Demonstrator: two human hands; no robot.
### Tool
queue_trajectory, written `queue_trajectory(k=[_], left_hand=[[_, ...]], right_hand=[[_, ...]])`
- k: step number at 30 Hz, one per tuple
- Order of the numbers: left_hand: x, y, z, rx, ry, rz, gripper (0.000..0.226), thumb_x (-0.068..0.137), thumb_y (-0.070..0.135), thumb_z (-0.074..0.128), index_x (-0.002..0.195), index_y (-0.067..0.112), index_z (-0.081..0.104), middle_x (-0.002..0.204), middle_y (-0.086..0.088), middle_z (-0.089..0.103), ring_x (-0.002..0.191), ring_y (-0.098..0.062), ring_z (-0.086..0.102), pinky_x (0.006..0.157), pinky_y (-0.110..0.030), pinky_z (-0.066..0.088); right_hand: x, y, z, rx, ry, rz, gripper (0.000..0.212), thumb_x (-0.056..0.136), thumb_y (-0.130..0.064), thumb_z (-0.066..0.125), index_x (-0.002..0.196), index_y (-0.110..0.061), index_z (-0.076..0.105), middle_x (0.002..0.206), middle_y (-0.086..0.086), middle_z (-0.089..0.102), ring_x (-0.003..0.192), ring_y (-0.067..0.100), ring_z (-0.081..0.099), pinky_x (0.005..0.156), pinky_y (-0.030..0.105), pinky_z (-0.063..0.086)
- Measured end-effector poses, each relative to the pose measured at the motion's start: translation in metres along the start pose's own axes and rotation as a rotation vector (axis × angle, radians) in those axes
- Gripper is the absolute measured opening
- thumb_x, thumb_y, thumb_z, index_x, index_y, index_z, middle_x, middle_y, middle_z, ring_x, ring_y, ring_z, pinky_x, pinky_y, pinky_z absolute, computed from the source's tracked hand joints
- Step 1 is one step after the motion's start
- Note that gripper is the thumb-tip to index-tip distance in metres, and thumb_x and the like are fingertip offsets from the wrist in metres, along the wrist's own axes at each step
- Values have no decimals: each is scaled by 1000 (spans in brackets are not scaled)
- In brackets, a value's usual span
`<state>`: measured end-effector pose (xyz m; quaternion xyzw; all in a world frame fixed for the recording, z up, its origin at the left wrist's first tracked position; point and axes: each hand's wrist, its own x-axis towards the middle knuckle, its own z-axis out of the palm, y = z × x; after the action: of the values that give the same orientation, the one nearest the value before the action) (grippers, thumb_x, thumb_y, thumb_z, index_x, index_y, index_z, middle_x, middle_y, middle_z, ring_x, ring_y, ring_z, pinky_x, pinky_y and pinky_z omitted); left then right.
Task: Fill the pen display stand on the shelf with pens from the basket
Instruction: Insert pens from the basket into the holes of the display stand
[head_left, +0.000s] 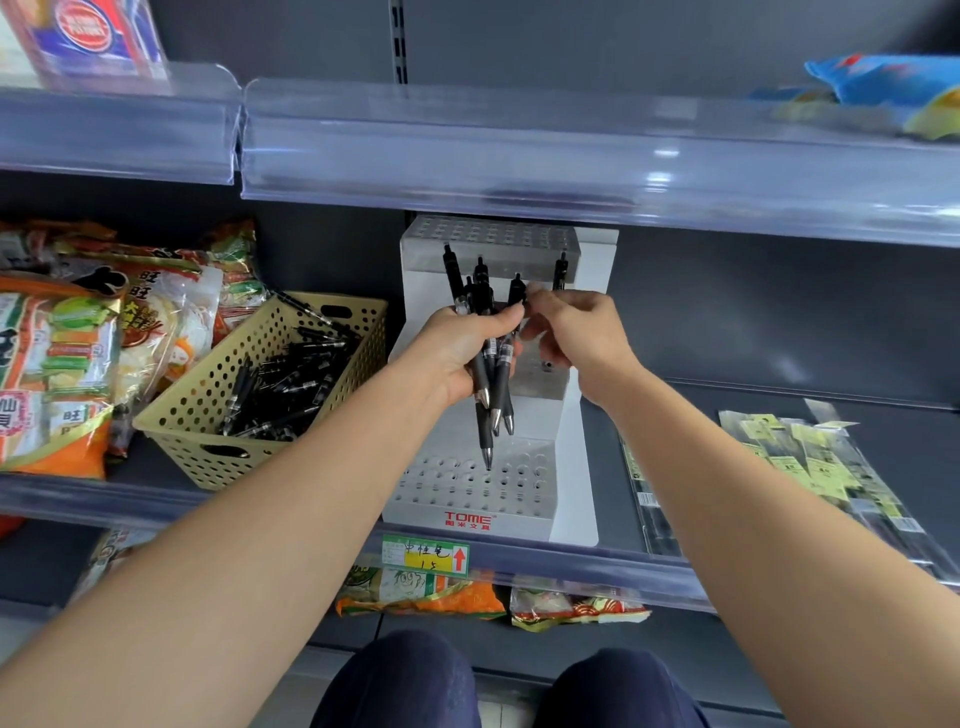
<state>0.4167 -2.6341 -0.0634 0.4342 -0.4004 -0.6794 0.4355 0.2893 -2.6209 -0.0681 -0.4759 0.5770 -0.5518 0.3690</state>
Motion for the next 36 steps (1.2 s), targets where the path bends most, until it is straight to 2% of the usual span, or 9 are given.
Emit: queue_trajectory(k=[2,5,10,15,21,25,28,31,36], left_hand=[[-1,0,-1,-9,-7,1,14,82,5,72,87,0,59,53,-8,62,40,-15,58,46,-23,49],[-1,0,-5,-10,-19,4,11,82,8,72,80,3,62,58,-8,64,47,-16,62,50,-25,51],[-4,-2,-12,23,-42,-26,8,83,9,71,84,7,64,64,-6,67,53,-17,64,52,-25,51],[-5,-1,-13,-8,-26,-7,6,85,8,69,85,5,64,71,-10,65,51,-17,64,48,-24,50],[-5,-2,-14,-34,79,-41,9,96,8,54,98,0,53,67,-14,64,45,-22,63,45,-30,55],[-6,-2,-15,-37,84,-53,8,98,7,51,94,1,51,69,-15,65,40,-21,61,43,-29,54],[-7,-2,-16,-34,79,-57,7,97,6,51,96,-1,52,73,-15,64,39,-20,59,42,-28,53],[-7,0,-16,-28,61,-57,9,96,6,53,100,-2,54,75,-14,63,40,-18,58,44,-28,53],[-7,2,-17,-40,71,-58,10,94,7,57,92,-3,56,75,-12,57,43,-17,59,45,-29,55]], right_hand=[[-1,-3,-1,94,-65,40,21,91,-24,62,77,-9,67,65,7,64,42,13,45,40,22,32],[-2,-3,-2,111,-122,35,13,89,-20,65,84,-10,70,70,7,65,49,13,51,44,22,33],[0,-10,-1,119,78,25,18,89,-27,67,79,-11,66,67,2,68,43,11,59,40,19,38],[-3,-13,-1,201,-115,130,6,82,-10,73,82,-9,67,71,5,68,51,13,60,45,20,43],[6,-28,-3,239,165,-22,16,85,-3,67,72,-12,64,65,4,64,53,16,57,50,22,49],[15,-25,1,149,301,-149,3,83,-10,71,84,-10,68,71,3,68,57,16,62,60,28,55],[19,-19,4,-65,414,-238,9,80,-23,72,85,-16,72,77,-2,72,72,22,68,74,38,57],[15,-15,7,-204,431,-299,10,83,-23,70,92,-18,72,79,-4,69,78,21,67,79,33,54],[14,-5,9,-318,414,-329,15,84,-19,67,98,-16,74,85,1,71,81,20,66,78,30,53]])
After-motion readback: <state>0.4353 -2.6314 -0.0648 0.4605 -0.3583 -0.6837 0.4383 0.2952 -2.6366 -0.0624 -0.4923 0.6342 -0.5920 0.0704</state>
